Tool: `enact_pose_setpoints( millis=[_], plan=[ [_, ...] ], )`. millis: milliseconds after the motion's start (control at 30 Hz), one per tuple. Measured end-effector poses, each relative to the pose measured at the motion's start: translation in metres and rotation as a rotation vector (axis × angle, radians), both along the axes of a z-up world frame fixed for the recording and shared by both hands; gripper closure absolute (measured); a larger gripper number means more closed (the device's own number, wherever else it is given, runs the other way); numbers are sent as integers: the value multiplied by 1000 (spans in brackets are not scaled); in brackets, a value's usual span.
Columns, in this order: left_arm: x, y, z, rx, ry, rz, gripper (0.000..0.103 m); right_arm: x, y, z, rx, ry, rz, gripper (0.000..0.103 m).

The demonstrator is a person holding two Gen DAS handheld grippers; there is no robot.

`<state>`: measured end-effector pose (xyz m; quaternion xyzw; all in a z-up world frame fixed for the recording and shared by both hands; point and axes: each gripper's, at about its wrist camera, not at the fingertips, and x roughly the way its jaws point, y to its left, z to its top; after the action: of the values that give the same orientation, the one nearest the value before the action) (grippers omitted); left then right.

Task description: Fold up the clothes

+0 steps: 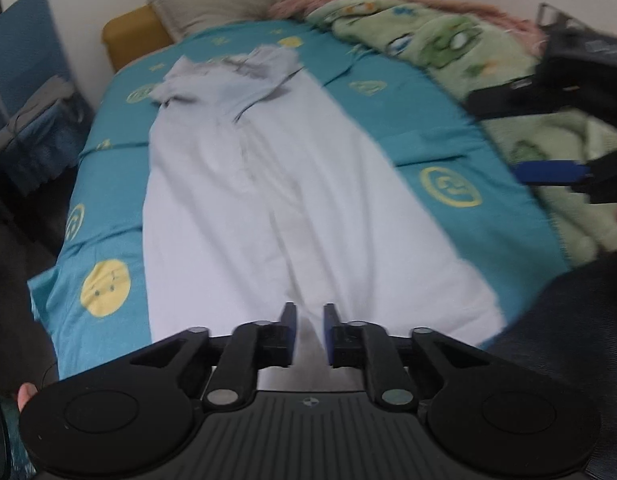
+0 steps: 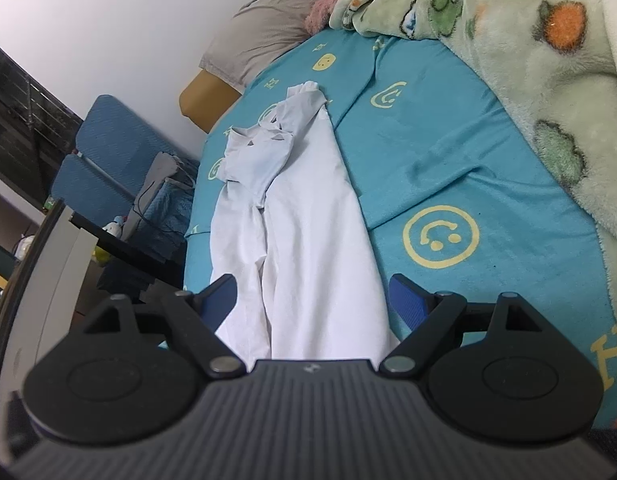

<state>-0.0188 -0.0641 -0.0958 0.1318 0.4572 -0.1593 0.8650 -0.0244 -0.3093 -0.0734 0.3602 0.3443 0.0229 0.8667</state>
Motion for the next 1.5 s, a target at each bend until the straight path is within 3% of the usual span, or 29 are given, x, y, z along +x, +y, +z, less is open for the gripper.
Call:
enact_pose_setpoints(
  millis=[67,233,333,400,533,567,733,900,1033,1167,1400,1467,1500],
  plan=[
    [9,1,-10,17,13,31,59,-1,-1,1,2,-10,2,18],
    [19,-7,-31,59,22,41,50,1,0,0,-3,-14,14,18],
    [22,-7,-42,73,24,34,50,4,2,-1,-11,-8,22,18],
    [22,-4,-44,50,16,33,54,4,3,-2,-19,-5,24,18],
    [22,3,-42,22,-1,42,97,6,6,-4,-34,5,23,18],
    [22,7,-40,3,2,49,99,6,6,-5,-35,5,23,18],
    [13,28,-19,-133,-33,71,100,19,14,-4,-29,-27,41,18],
    [2,41,1,-239,-81,72,101,71,29,-11,41,-48,93,18],
    [1,49,4,-301,-81,76,101,124,46,-29,166,-75,185,19],
    [1,57,3,-348,-70,77,101,172,60,-58,262,-49,220,26],
    [4,62,3,-398,-60,70,101,231,83,-104,315,31,244,37],
    [6,61,1,-410,-49,63,101,239,93,-106,281,33,269,38],
    [7,61,0,-417,-43,59,101,243,98,-106,253,29,280,49]
  ],
)
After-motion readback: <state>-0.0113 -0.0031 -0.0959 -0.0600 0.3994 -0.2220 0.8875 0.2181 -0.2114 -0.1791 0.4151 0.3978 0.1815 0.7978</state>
